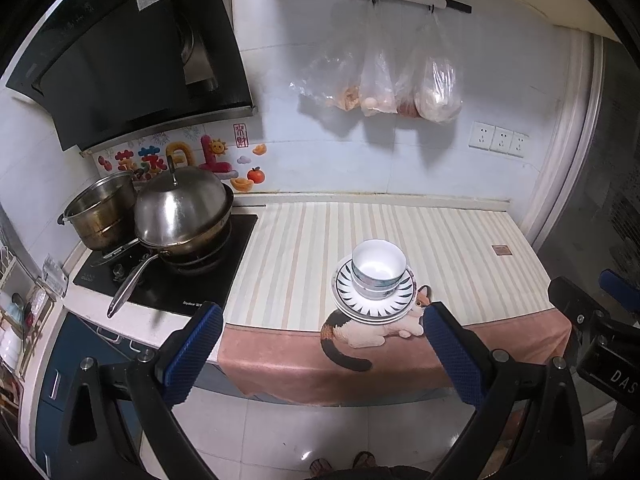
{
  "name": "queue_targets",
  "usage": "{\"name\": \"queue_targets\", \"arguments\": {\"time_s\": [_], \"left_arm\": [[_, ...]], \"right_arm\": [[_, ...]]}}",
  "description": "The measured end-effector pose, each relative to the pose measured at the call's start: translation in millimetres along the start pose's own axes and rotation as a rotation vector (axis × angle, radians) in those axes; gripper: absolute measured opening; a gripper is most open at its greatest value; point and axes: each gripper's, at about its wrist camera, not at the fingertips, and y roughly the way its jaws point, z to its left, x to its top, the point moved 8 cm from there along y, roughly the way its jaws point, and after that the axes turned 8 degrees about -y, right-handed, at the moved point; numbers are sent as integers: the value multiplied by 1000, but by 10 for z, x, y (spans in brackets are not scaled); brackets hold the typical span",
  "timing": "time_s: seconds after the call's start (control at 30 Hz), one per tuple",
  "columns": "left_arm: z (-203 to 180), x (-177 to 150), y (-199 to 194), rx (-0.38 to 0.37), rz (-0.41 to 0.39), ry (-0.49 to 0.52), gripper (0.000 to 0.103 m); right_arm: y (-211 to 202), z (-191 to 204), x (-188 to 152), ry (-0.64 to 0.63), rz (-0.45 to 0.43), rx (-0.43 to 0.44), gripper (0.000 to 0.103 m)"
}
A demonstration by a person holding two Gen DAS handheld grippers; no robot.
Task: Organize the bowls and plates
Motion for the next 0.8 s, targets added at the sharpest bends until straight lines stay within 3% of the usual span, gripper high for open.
{"name": "queue_targets", "arguments": {"time_s": [0.8], "left_arm": [[-3, -79, 61, 0, 34, -2, 103]], "right_arm": [[51, 19, -120, 12, 31, -1, 101]]}}
